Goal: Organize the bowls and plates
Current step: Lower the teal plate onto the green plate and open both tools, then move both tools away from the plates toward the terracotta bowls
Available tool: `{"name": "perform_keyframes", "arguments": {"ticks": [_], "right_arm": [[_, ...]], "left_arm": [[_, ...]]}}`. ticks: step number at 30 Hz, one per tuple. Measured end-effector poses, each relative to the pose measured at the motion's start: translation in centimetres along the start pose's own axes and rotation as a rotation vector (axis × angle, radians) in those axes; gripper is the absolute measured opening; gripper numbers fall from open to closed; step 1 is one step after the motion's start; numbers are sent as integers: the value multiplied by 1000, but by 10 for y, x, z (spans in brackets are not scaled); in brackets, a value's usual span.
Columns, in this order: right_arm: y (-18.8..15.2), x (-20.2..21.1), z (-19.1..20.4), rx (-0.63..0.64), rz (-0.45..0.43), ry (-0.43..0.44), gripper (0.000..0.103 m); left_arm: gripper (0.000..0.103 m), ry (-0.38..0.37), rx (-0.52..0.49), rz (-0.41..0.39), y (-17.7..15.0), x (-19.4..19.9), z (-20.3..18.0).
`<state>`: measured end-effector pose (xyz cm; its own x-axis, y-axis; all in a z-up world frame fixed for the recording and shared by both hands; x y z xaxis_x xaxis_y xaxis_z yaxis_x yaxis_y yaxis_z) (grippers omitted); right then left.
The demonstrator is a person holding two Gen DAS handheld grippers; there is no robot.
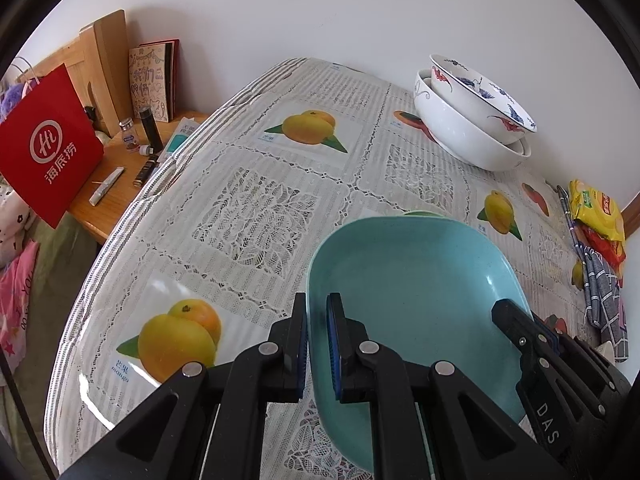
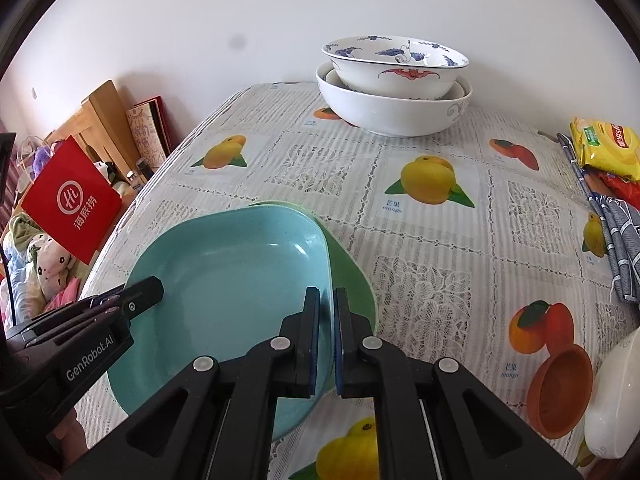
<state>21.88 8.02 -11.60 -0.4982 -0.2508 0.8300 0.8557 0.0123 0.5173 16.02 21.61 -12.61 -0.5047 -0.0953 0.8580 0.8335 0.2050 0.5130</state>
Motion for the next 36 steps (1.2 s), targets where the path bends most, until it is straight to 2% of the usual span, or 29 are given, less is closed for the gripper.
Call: {"name": "perform_keyframes", "arguments": {"ticks": [5,13,15,18,22,27,30,34,36], "right_arm": [[9,-10,-1,15,5,6,9],[12,-17,1,37,4,12,15],[14,-15,0,22,-8,27,15],[15,-10,0,21,-20,37,23],[12,-2,-2,21,-35,33,29],[8,13,-9,7,-47,21,31],[2,22,-17,-13,-40,22,36],[-9,28,-27,-34,-23,23,36],[-16,32,-30,-37,-27,23,36]], "left_arm": [[10,24,-17,-7,3,-2,-4],[10,18,-14,-2,5,-4,-4],[11,10,-15,3,5,-4,-3],[11,2,-16,17,3,-5,-3],[17,-17,-19,15,0,-2,-6],[18,-17,-24,17,-3,3,-9],[18,-23,-23,15,-6,7,-9],[26,-28,-19,9,-10,12,-13],[26,-25,-21,7,-12,12,-17]]}}
Point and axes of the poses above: each gripper's, at about its wrist camera, not at the fingertips, and x roughly against the way its jaws point, z to its left, y to its top, the point moved 1 cm from there along -x, roughly the way its jaws point, and after that the axes turned 14 degrees about -x, right-handed, at the moved point
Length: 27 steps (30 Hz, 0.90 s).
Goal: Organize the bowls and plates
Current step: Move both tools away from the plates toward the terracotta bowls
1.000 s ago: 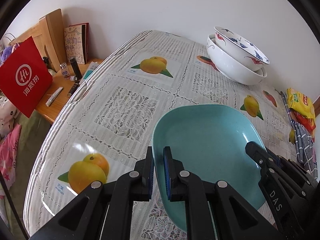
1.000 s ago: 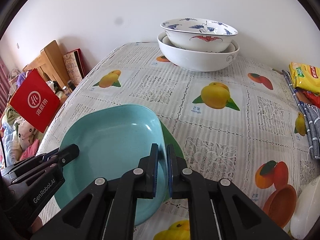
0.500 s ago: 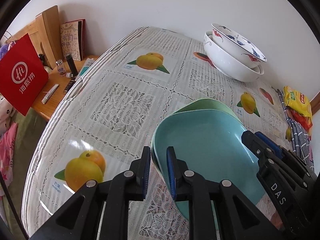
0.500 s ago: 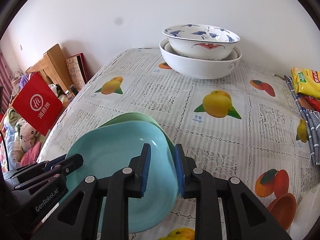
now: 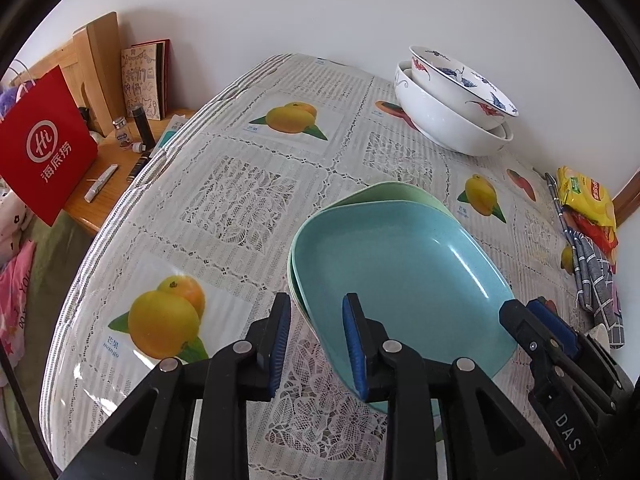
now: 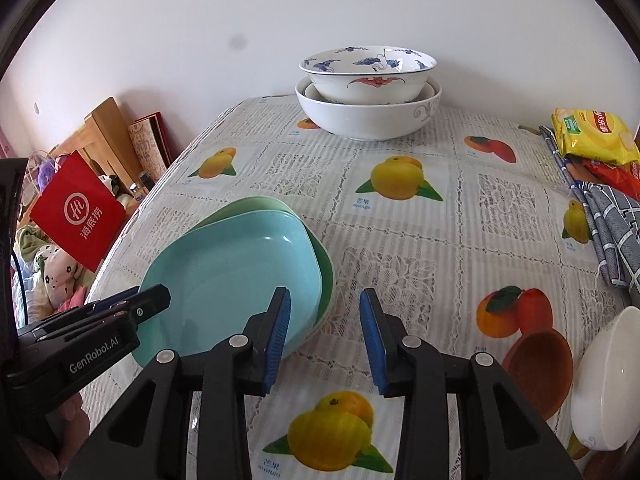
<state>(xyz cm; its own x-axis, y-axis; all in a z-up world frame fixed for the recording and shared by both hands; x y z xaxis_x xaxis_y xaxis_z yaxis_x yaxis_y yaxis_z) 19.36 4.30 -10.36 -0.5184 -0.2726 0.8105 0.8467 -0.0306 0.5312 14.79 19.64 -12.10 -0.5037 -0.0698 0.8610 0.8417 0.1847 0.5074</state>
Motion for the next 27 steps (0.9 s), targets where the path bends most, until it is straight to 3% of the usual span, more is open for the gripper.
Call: {"name": "perform_keyframes", "arguments": {"ticks": [10,27], "right_arm": [[-15,23,-4,0,-12,20,38],[-8,3,-6,-5,-4,5,38]], "left_arm": [[26,-6,-9,11,-6,1,-12],[26,-10,0,13,-5,-1,-12]]}}
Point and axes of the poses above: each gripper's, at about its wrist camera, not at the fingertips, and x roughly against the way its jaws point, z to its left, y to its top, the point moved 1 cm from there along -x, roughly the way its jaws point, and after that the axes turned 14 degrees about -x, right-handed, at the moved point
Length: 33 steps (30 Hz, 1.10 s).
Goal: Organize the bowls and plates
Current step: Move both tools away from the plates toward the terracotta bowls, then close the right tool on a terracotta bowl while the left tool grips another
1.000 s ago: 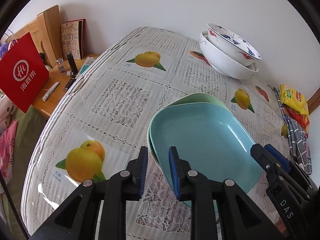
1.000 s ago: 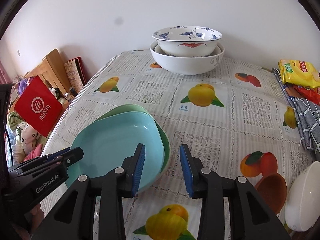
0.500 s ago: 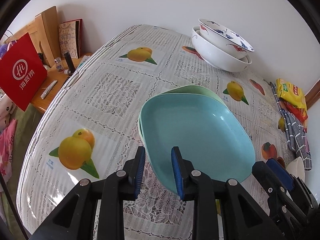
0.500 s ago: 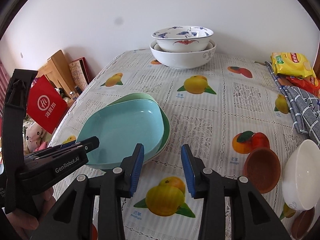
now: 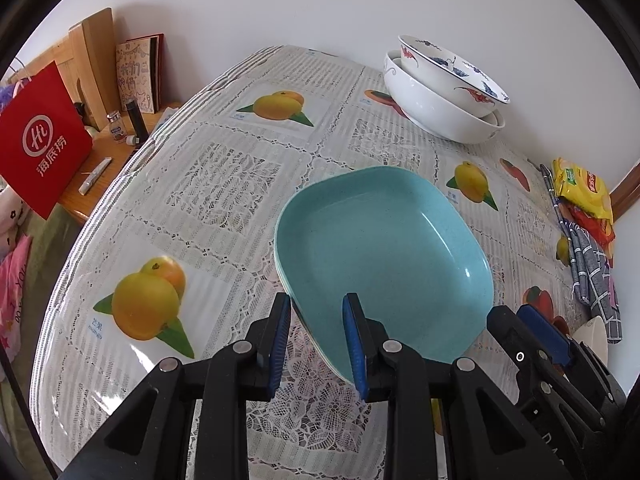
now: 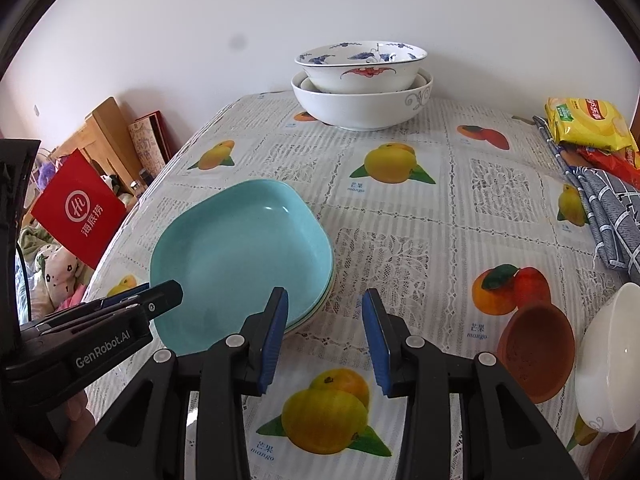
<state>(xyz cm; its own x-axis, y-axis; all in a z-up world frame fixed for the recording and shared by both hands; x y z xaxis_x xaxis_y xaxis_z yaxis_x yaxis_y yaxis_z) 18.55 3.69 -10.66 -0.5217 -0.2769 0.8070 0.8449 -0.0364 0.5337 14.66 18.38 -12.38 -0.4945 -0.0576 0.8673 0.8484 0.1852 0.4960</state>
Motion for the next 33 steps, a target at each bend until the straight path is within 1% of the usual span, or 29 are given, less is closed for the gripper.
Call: {"name": "perform_keyframes", "arguments": {"ticks": [4,8,11,13,16,17,19,20,22,24,26,27,29,33], "right_arm": [[1,9,-4,4,-17,-6,38],[1,23,-17,-4,-45,-20,40],[1,39,-33,-19,-77,-33,45],[1,51,-44,-28,-110,-45,52],[1,72,-63,-43,-158,-76,55],[1,79,-69,-50,-169,-83,56],[-1,94,-84,-69,-193,-101,62],[-2,101,-92,-81,-206,-112,63],[-6,115,-110,-110,-225,-131,64],[-9,128,-128,-146,-241,-148,64],[-12,141,-147,-182,-265,-172,64],[-14,147,-156,-199,-274,-185,64],[-19,156,-177,-236,-265,-201,64],[-31,168,-214,-293,-249,-237,64]], "left_arm": [[26,13,-10,-9,3,6,-3],[26,23,-29,-33,5,18,-11],[26,45,-61,-65,7,30,-21],[26,59,-90,-97,9,40,-32],[26,72,-144,-144,12,51,-52],[26,69,-162,-155,13,54,-60],[26,49,-195,-168,14,57,-78],[26,37,-219,-173,15,57,-89],[26,29,-272,-175,15,58,-111],[26,17,-313,-195,13,61,-130],[31,0,-342,-207,11,61,-147],[33,-7,-351,-208,9,61,-154],[33,-22,-358,-205,6,59,-166],[33,-18,-359,-187,0,50,-184]]}}
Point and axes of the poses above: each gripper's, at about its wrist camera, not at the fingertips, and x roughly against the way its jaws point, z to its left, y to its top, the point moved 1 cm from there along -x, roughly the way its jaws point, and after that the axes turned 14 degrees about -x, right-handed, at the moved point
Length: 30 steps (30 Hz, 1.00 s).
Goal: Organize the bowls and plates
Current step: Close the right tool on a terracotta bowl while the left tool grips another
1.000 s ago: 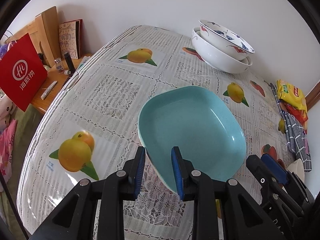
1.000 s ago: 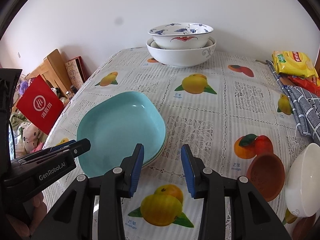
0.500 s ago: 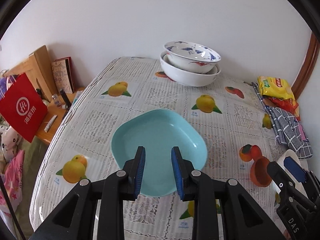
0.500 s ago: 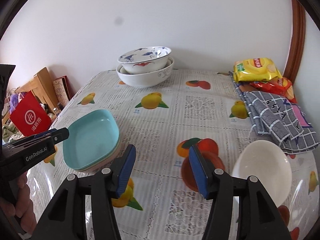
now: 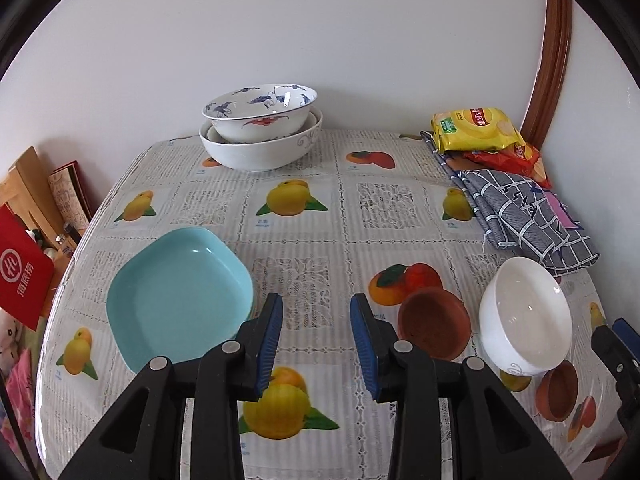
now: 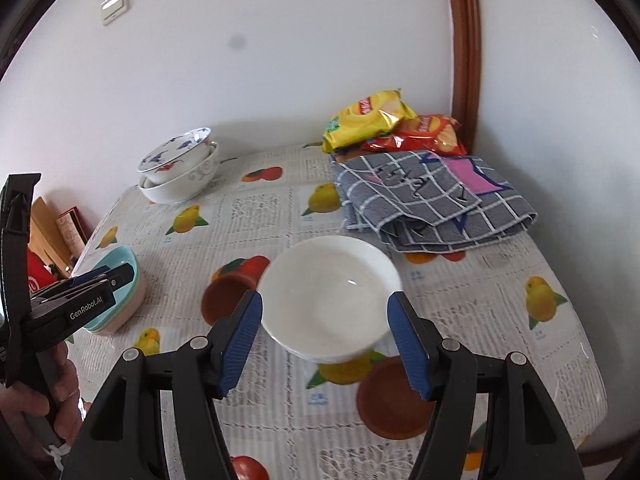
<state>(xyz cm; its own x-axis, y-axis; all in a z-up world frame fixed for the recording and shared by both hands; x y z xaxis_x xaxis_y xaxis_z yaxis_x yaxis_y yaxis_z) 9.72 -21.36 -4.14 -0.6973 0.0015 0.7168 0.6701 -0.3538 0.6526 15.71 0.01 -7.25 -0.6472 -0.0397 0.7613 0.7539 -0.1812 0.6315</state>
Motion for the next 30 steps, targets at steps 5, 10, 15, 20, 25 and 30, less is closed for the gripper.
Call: {"name": "perform_keyframes", "arguments": {"ticks": [5,10,15,20,25,30], "right_arm": [[-7,-8,-39,-14,32,-88,64],[-18,-22,-77,-87,101,-119,64],[-30,-32,-95,-121,139,-126,64],[-39,-43,-97,-126,174,-102,64],[-43,-56,-94,-136,208,-84,51],[-44,-61,-89,-127,196,-76,45]], "left_arm": [[33,-67,-46,48,0,-16,-25],[33,-92,-59,92,-1,-34,-43],[33,-110,-44,135,-1,-55,-52],[33,-133,-33,153,-2,-70,-56],[33,-141,-30,169,-1,-80,-58],[33,-143,-1,182,-1,-89,-54]]}}
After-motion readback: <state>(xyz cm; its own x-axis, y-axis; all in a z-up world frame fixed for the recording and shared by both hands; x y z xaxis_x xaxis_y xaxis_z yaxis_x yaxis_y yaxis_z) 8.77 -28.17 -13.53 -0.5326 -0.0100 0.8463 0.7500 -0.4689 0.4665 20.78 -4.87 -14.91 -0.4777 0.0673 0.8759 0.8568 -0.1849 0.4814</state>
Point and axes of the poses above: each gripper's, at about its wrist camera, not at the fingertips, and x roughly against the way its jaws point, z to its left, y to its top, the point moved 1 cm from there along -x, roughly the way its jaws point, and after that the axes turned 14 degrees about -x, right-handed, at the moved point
